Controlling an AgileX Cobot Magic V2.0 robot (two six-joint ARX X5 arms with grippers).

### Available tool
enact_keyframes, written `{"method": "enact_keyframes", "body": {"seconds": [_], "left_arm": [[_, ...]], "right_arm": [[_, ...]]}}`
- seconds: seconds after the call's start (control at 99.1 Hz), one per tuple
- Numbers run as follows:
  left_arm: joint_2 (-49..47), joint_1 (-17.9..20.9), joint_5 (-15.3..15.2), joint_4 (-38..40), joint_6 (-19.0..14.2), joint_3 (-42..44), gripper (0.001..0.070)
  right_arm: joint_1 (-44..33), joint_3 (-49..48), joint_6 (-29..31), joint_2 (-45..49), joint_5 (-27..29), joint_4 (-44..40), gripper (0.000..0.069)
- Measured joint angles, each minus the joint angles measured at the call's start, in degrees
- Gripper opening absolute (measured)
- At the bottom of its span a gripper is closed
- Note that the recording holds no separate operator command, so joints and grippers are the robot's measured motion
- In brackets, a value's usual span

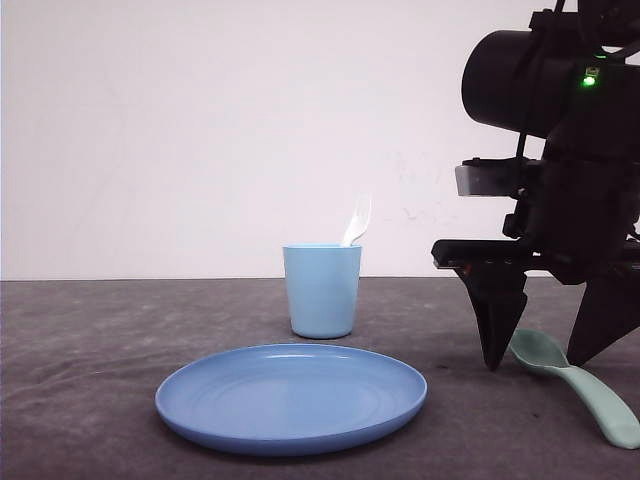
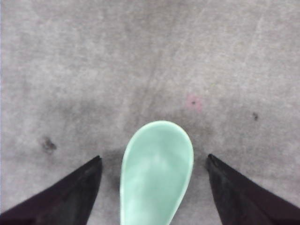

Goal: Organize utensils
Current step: 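Lower the right gripper onto the mint-green spoon and close on it, then lift the green spoon with the right gripper and lower it into the cup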

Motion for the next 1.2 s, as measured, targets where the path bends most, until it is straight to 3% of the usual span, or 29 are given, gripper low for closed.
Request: {"method": "enact_keyframes", "body": {"seconds": [0.192, 0.293, 0.585, 0.857, 1.029, 1.2], "left_arm": [[0.0, 0.0, 0.0, 0.0, 0.0, 0.0, 0.0236], [0.0, 0.0, 0.0, 0.0, 0.0, 0.0, 0.0236], [0.0, 0.0, 0.0, 0.0, 0.0, 0.0, 0.0236], [0.0, 0.0, 0.0, 0.0, 0.0, 0.0, 0.0236], [0.0, 0.0, 0.0, 0.0, 0.0, 0.0, 0.0236], [0.0, 0.0, 0.0, 0.0, 0.0, 0.0, 0.0236]], "right_arm": [[0.0, 0.0, -0.4, 0.1, 0.0, 0.2, 0.0246], [0.1, 0.0, -0.6, 0.1, 0.0, 0.4, 0.0205], [0.6, 0.7, -2.2, 0.1, -0.9, 0.1, 0.0200], [2.0, 7.5, -6.3, -2.9, -3.0, 1.9, 0.0200], [2.5, 12.7, -11.5, -3.3, -5.9, 9.1, 0.0200], [2.5, 13.7, -15.5, -3.3, -10.5, 21.8, 0.0199]]}}
